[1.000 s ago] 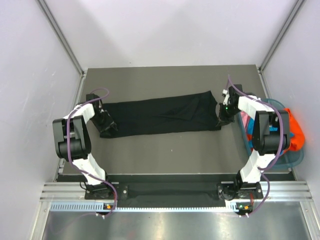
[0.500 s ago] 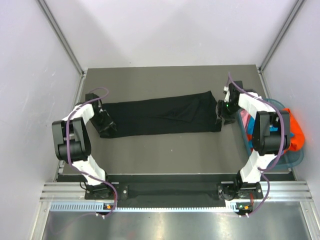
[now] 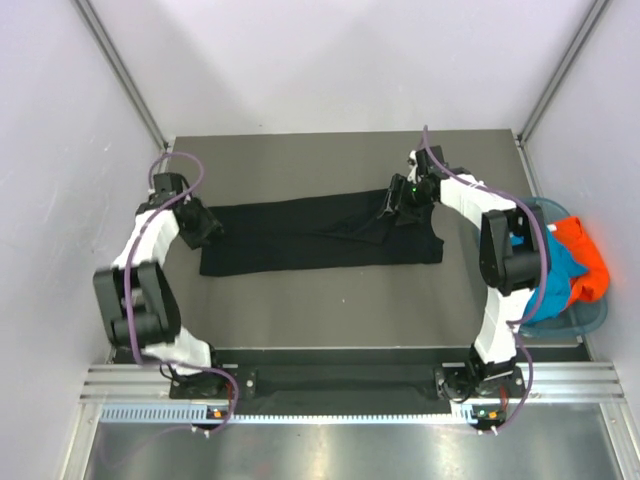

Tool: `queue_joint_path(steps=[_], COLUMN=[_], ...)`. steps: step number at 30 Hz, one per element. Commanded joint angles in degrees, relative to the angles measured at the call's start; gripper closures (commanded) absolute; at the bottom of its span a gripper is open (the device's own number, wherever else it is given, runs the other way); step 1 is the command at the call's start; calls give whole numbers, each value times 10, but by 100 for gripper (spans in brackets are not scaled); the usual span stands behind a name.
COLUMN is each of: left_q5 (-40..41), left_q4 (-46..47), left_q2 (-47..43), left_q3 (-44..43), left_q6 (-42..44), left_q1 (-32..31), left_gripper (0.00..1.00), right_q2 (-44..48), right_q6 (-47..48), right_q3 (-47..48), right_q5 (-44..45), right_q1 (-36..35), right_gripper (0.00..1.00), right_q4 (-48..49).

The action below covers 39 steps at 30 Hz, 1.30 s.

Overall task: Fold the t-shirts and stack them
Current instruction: Fold the tshirt

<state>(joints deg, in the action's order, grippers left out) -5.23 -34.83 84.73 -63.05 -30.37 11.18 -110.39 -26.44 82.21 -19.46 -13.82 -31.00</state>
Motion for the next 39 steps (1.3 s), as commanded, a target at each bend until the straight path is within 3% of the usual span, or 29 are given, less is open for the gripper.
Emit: queue_joint_path(steps=[1,10,16,25,32,39], left_q5=[-97,-101,-115,-133,-145,-117], left_q4=[25,42,35,32,21,-1], left_q2=[102,199,166,112,85,68], left_q3=[-25,-53,-51,5,17,13], left_q6=[-9,-22,-17,-20,-17,5], left_q1=[3,26,30,29,29,28], left_gripper=[48,51,51,51,50,50], right_q2=[-20,-47,-19,18,-5,-26], right_q6=[-53,-78,-54,-31,-56,-90], right_q3=[15,-20,-43,-93,-123,-96], right_q5=[-45,-77,-44,-35,-87,-107], right_q1=[0,-4,-11,-11,-11,-14], right_gripper=[41,55,53,43,44,47], right_q4=[45,96,79,81,147,190])
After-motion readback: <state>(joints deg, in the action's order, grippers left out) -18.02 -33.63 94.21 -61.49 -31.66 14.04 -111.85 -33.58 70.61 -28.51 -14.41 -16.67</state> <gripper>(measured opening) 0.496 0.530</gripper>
